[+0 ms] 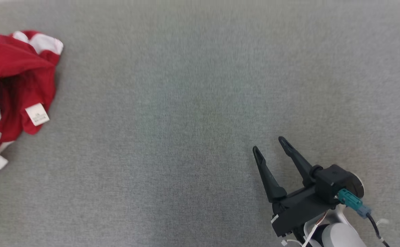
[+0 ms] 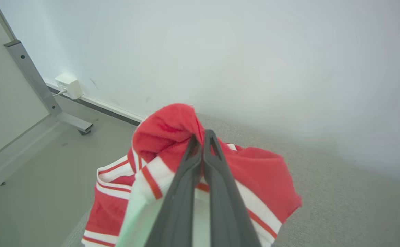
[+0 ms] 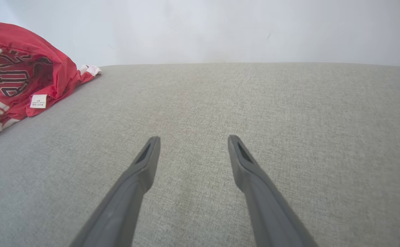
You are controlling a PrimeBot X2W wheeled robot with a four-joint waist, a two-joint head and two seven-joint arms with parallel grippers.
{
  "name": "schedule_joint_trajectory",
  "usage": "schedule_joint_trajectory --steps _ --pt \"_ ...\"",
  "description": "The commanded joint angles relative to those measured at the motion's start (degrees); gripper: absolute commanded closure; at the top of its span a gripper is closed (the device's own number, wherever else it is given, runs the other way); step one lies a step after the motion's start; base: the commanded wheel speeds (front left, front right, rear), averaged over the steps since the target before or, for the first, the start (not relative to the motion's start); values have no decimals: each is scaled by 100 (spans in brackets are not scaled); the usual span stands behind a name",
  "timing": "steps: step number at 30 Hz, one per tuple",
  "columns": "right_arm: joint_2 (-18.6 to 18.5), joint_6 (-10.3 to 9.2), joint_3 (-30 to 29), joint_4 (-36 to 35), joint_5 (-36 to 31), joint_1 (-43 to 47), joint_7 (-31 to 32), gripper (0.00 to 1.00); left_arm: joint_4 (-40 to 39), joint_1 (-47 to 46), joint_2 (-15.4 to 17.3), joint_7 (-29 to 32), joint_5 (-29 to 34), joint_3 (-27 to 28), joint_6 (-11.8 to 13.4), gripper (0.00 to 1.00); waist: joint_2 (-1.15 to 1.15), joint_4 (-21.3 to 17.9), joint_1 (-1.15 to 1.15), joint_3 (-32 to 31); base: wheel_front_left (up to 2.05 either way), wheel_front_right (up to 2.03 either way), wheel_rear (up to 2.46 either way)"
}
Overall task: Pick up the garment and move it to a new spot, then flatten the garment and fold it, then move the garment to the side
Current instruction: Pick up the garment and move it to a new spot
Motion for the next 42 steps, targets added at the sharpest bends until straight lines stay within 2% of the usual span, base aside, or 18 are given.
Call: schedule_joint_trajectory --steps 1,6,11,20,25,32,37,42 --pt "26 -12 -17 50 74 89 -60 0 -110 -83 23 32 25 -59 -48 100 0 -3 1 -387 0 0 0" --pt "101 -12 -73 214 103 216 -181 0 -524 -416 -85 162 95 -380 -87 100 0 -167 1 -856 0 0 0" --pt "168 -12 -153 352 140 454 -225 0 -795 -819 -385 325 159 -863 -53 100 0 -393 1 -1360 0 0 0" --pt "242 -12 -386 320 101 951 -176 0 -1055 -1479 -1005 405 -51 -1352 -118 100 0 -952 1 -2183 0 0 0" --pt "253 -12 -326 159 62 1024 -45 0 -1167 -1561 -1303 452 -161 -1628 -189 100 0 -1296 1 -2341 0 0 0" --pt "210 -12 -212 8 79 1071 127 0 -1206 -1330 -1719 223 -194 -1933 -234 100 0 -1879 1 -2356 0 0 0" --pt "186 -12 -171 -65 105 1095 187 0 -1179 -1124 -1927 50 -139 -2120 -245 100 0 -2217 1 -2302 0 0 0" --pt "164 -12 -133 -119 140 1093 239 0 -1017 -726 -2003 -236 86 -2323 -247 100 0 -2530 1 -2204 0 0 0"
